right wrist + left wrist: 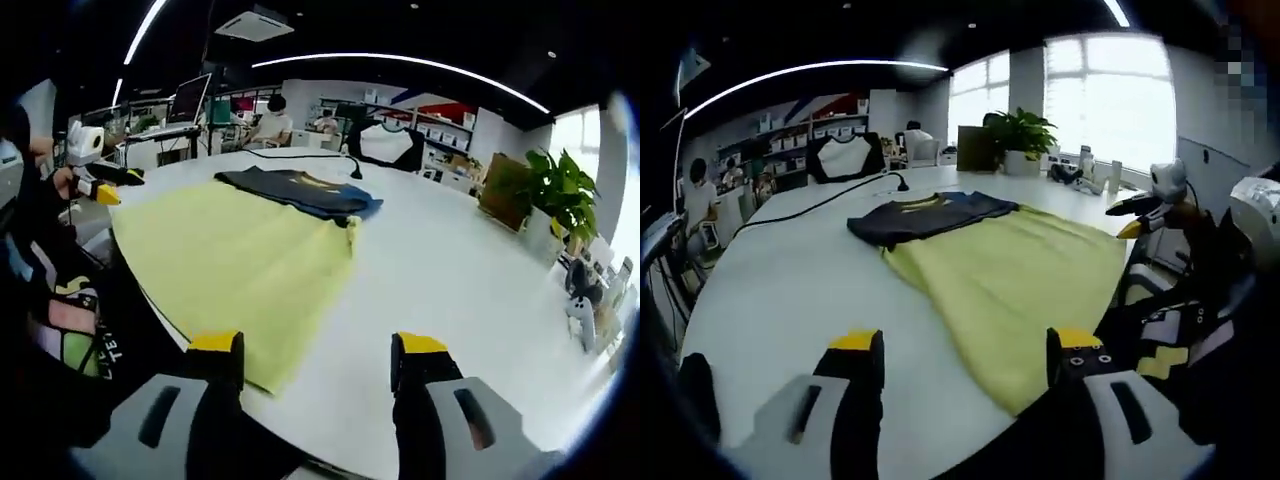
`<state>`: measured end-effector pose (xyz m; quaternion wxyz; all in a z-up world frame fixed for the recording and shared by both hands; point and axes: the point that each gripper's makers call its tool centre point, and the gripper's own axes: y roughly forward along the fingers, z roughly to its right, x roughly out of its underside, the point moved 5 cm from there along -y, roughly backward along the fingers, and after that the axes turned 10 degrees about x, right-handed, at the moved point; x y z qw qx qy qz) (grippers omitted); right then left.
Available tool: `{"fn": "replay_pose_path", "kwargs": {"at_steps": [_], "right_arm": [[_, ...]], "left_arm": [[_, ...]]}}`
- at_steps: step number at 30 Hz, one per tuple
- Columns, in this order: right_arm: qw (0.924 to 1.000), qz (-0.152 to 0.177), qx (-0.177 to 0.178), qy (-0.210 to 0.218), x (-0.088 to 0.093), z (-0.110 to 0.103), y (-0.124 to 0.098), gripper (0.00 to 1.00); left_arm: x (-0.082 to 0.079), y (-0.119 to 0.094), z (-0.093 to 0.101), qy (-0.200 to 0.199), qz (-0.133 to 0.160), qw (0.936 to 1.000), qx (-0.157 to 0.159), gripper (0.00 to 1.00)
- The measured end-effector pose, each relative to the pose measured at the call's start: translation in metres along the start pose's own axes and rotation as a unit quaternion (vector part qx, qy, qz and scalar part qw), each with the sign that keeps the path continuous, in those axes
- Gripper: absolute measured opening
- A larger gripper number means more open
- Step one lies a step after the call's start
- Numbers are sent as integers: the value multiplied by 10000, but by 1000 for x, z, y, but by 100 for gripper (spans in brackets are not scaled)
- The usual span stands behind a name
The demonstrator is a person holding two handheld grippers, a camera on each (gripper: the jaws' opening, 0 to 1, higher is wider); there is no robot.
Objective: Fold the garment on the visible template until the final outline fits inside the template.
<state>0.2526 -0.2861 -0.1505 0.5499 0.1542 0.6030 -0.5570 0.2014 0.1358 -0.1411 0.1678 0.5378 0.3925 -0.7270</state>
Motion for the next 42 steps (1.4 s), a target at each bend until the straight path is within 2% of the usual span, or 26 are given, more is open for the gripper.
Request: {"fn": "replay_pose_path", "kwargs": {"at_steps": [2, 4, 8, 11, 12, 14, 18, 22, 25, 27, 31, 35, 40, 42], "right_arm": [[10000, -41, -80, 42, 2, -3, 1, 54], [9998, -100, -166, -22, 4, -6, 1, 52], [9993, -166, -318, -53, 5, -12, 1, 47], [9991, -183, -373, -45, 5, -14, 1, 44], [9991, -206, -374, -35, 6, -14, 1, 44], [9989, -268, -389, 3, 7, -15, 1, 42], [9987, -228, -451, 11, 7, -17, 2, 39], [9986, -220, -481, 17, 6, -18, 4, 36], [9983, -207, -538, -38, 5, -21, 4, 32], [9981, -230, -565, -20, 5, -22, 4, 30], [9977, -222, -644, 12, 5, -25, 4, 26], [9977, -113, -655, -154, 4, -26, 3, 25], [9973, -144, -722, -25, 5, -26, 4, 24], [9971, -163, -740, -9, 5, -26, 4, 23]], "left_arm": [[2, 0, 3, -46, -55, 9999, 100, 63], [6, -2, 11, -235, -75, 9991, 352, 63], [6, -5, 9, -51, -108, 9995, 289, 52], [10, -5, 13, -38, -313, 9988, 372, 48], [12, -5, 17, -46, -489, 9978, 444, 47], [10, -4, 18, -83, -419, 9980, 465, 47], [13, -6, 16, -90, -541, 9976, 428, 37], [12, -8, 15, -135, -518, 9976, 444, 35], [14, -5, 17, 38, -620, 9970, 473, 35], [17, -3, 18, -25, -684, 9964, 505, 34], [20, 0, 20, -144, -667, 9957, 627, 26], [20, 4, 17, -40, -642, 9961, 596, 25], [23, 1, 15, -170, -725, 9956, 561, 27], [23, 1, 14, -94, -752, 9958, 511, 27]]}}
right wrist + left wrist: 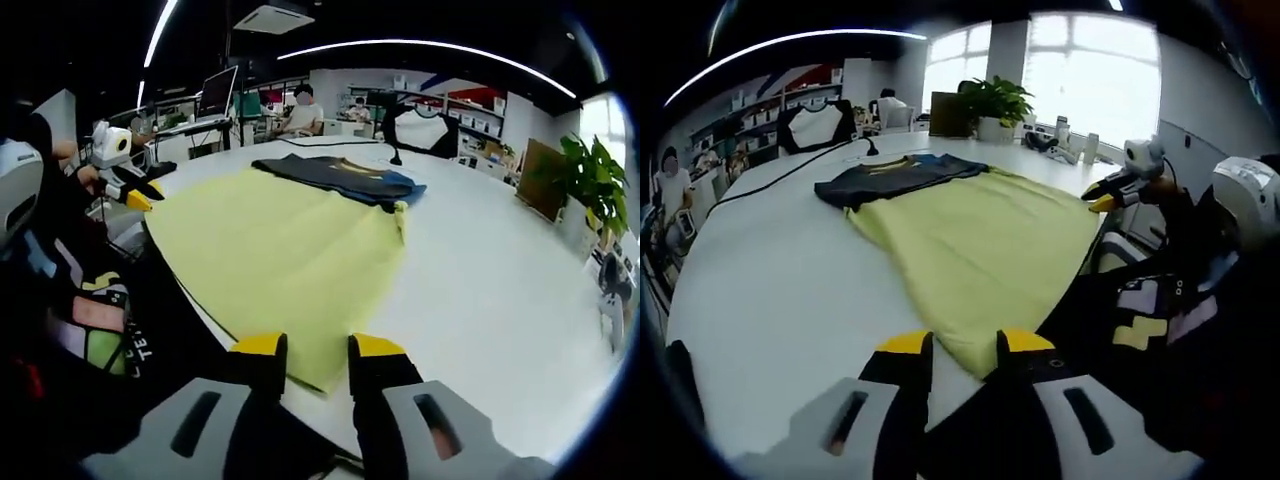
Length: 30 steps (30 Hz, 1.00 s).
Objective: Fold the garment on the visible template until the final outline fits inside the template.
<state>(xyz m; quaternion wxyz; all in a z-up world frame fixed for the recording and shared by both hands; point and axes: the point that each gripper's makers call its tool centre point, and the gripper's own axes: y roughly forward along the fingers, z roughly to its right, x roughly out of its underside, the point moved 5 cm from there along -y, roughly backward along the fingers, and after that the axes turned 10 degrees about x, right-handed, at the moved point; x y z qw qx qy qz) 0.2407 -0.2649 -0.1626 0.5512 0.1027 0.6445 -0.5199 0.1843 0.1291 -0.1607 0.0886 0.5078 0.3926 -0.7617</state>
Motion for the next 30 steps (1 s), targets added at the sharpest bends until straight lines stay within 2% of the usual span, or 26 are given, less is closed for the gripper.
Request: {"fn": "replay_pose_path", "kwargs": {"at_steps": [6, 10, 12, 14, 16, 17, 19, 25, 30], "right_arm": [[10000, 0, -85, -48, 0, -3, 0, 18], [9998, -18, -168, 137, 1, -3, 0, 15], [9997, 1, -204, 151, 1, -5, 0, 12], [9996, 4, -243, 121, 0, -8, 1, 8], [9996, 9, -252, 139, 0, -8, 2, 3], [9996, 15, -236, 152, -1, -8, 2, 0], [9998, 36, -186, 20, -1, -9, 3, 0], [9999, 10, -159, 41, -1, -9, 2, 0], [9994, 70, -181, -304, -1, -9, 1, 1]], "left_arm": [[-1, 4, 5, 16, 16, 10000, 74, 23], [0, 5, 4, 290, -47, 9995, -92, 12], [-1, 7, 6, 196, 13, 9998, -25, 8], [-1, 9, 6, 260, 55, 9996, -91, 4], [-2, 11, 6, 362, 50, 9992, -164, 3], [-2, 12, 6, 595, 23, 9980, -230, 3], [-2, 12, 8, 794, -58, 9965, -274, 3], [-1, 10, 6, 567, 49, 9982, -209, 3], [-1, 10, 6, 589, 2, 9981, -184, 3]]}}
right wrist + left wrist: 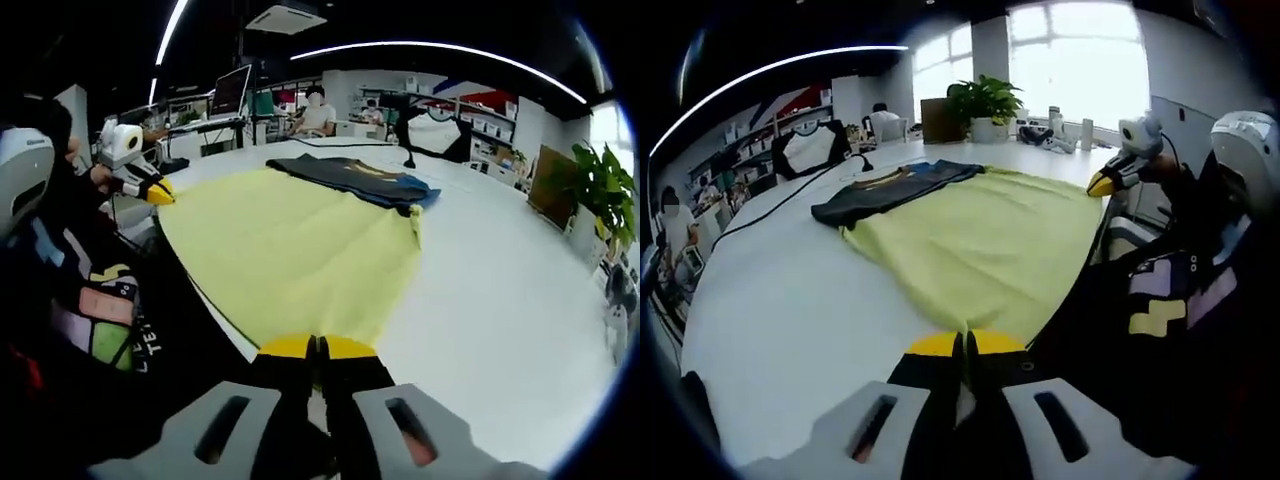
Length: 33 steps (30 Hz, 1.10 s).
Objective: Fold the garment on the visible template until the final outline fits inside the template.
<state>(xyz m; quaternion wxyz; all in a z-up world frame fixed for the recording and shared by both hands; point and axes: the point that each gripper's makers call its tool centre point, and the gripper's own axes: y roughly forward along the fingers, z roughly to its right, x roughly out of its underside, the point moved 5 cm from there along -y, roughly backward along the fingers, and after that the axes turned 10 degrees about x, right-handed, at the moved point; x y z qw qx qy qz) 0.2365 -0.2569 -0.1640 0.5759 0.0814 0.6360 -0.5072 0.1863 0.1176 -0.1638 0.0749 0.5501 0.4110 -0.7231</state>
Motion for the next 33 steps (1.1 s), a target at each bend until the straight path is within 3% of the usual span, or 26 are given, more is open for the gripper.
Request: {"fn": "replay_pose_path", "kwargs": {"at_steps": [3, 7, 9, 12, 18, 19, 21, 22, 24, 25, 33], "right_arm": [[9990, 2, 389, -232, -1, 10, -1, 14], [9987, 21, 469, 218, 3, 18, -1, 27], [9985, 34, 444, 305, 4, 19, -1, 30], [9983, -11, 146, 558, 5, 9, -1, 20], [9978, 17, 204, 633, 5, 14, 0, 21], [9978, 15, 219, 631, 5, 14, 0, 23], [9953, -136, 610, 735, 7, 23, -1, 33], [9960, -84, 586, 670, 6, 25, 0, 36], [9950, -57, 356, 927, 8, 20, 1, 34], [9971, 56, 428, 627, 6, 23, 1, 33], [9980, 137, 198, 591, 3, 11, 5, 15]], "left_arm": [[0, 0, 0, -30, 6, 10000, 7, 3], [1, -1, 0, -25, 2, 10000, 1, 3], [1, -1, 0, -34, 7, 10000, -2, 3], [1, -1, 0, -30, -2, 10000, -5, 3], [0, -1, -1, -46, 2, 10000, 21, 3], [0, -1, -1, -44, 1, 10000, 22, 3], [0, -1, -1, -45, -2, 10000, 21, 3], [0, -1, -1, -43, -3, 10000, 22, 3], [0, -1, -1, -54, 9, 10000, 27, 3], [0, -1, -1, -64, 14, 10000, 31, 3], [-1, -1, -2, -78, 17, 10000, 33, 3]]}}
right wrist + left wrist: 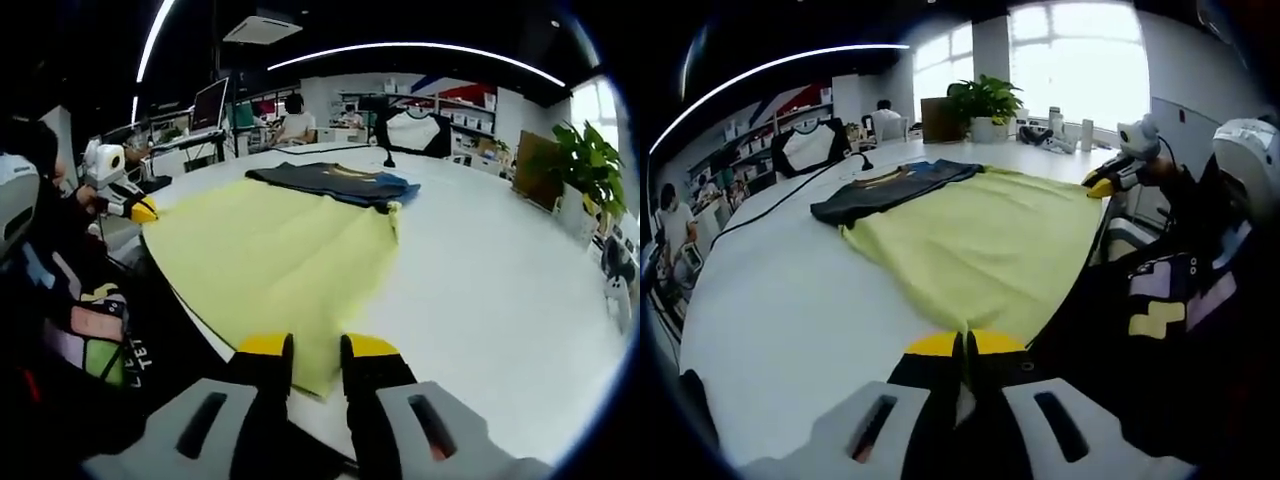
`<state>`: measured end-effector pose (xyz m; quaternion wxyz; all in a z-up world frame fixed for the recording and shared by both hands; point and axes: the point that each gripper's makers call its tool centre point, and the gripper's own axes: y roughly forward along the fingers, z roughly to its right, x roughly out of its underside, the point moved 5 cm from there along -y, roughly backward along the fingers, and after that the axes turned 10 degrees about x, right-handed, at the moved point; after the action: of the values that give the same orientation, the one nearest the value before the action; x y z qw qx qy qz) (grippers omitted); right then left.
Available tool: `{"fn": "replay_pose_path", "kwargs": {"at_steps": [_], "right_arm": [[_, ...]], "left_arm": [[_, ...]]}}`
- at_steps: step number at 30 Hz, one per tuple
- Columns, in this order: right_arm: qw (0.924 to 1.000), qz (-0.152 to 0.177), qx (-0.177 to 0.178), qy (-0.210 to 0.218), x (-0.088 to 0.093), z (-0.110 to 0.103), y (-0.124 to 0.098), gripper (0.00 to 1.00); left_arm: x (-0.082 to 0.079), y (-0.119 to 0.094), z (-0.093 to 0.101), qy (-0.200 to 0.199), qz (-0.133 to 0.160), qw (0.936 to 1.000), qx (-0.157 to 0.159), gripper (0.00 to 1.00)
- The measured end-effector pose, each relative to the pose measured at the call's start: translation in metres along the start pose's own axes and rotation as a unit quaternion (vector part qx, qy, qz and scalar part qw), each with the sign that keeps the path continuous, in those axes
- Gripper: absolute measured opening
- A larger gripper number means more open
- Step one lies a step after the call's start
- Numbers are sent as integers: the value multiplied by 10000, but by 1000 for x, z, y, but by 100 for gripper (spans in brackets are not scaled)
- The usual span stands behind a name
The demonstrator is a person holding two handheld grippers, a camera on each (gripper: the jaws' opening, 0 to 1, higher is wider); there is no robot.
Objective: Fold the garment on the visible template until the final outline fits inside the template.
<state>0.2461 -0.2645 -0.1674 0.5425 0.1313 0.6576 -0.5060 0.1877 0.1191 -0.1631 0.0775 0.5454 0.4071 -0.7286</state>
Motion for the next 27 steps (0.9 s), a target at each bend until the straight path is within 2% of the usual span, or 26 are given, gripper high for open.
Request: {"fn": "replay_pose_path", "kwargs": {"at_steps": [2, 3, 4, 5, 7, 8, 10, 12, 14, 15, 16, 18, 19, 27], "right_arm": [[9995, 205, -181, -177, -2, -6, 4, 2], [9981, 368, -365, -326, -3, -10, 6, 1], [9983, 397, -260, -342, -3, -7, 7, 1], [9989, 329, -239, -246, -1, -6, 6, 0], [9982, 417, -256, -343, -2, -5, 7, 0], [9981, 476, -296, -257, -1, -4, 7, 0], [9978, 536, -350, 180, -2, -3, 7, 0], [9956, 850, -376, -147, -4, -3, 8, 0], [9969, 703, -321, 174, -4, -2, 7, 0], [9962, 791, -289, 225, -8, 0, 6, 0], [9944, 1035, -193, 104, -15, 3, 4, 0], [9920, 1230, -77, -283, -23, 4, -1, 0], [9927, 1170, -55, -280, -24, 3, -5, 0], [9891, 1371, 125, -527, -42, -2, -23, 0]], "left_arm": [[0, 0, 0, -26, 29, 10000, 7, 3], [0, 0, 0, -17, 42, 10000, 12, 3], [0, 0, -1, -20, 52, 10000, 12, 3], [0, 0, -1, -33, 75, 10000, 12, 2], [1, 0, -1, 30, 104, 9999, 14, 2], [1, 0, -1, 39, 131, 9999, 14, 2], [1, 0, -2, 61, 265, 9996, 3, 2], [-6, -2, -4, 342, 526, 9980, -66, 2], [-10, -6, -5, 415, 584, 9974, -107, 1], [-13, -8, -5, 490, 621, 9968, -146, 1], [-16, -9, -6, 544, 649, 9963, -160, 1], [-22, -13, -7, 577, 750, 9952, -265, 1], [-24, -15, -8, 593, 811, 9945, -302, 1], [-33, -25, -10, 622, 943, 9925, -466, 1]]}}
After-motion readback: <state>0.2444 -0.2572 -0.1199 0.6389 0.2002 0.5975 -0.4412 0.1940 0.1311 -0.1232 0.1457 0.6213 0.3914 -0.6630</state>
